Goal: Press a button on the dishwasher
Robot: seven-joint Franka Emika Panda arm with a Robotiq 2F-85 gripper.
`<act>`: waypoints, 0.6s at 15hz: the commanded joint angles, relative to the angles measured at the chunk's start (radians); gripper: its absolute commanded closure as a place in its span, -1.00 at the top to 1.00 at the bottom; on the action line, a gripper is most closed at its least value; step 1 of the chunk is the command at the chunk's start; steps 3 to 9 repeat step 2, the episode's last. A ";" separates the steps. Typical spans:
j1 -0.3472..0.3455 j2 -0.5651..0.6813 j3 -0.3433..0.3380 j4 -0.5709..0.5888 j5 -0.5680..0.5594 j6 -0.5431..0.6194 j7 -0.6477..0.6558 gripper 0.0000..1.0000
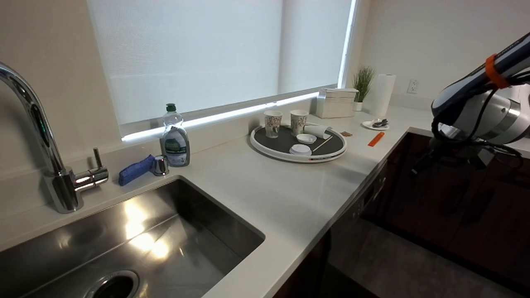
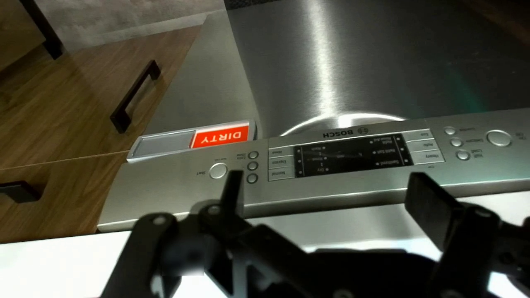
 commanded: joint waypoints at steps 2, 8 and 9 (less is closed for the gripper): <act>0.000 -0.004 0.000 -0.003 0.002 0.000 0.002 1.00; 0.000 -0.004 0.000 -0.003 0.002 0.000 0.002 1.00; 0.000 -0.004 0.000 -0.003 0.002 0.000 0.002 1.00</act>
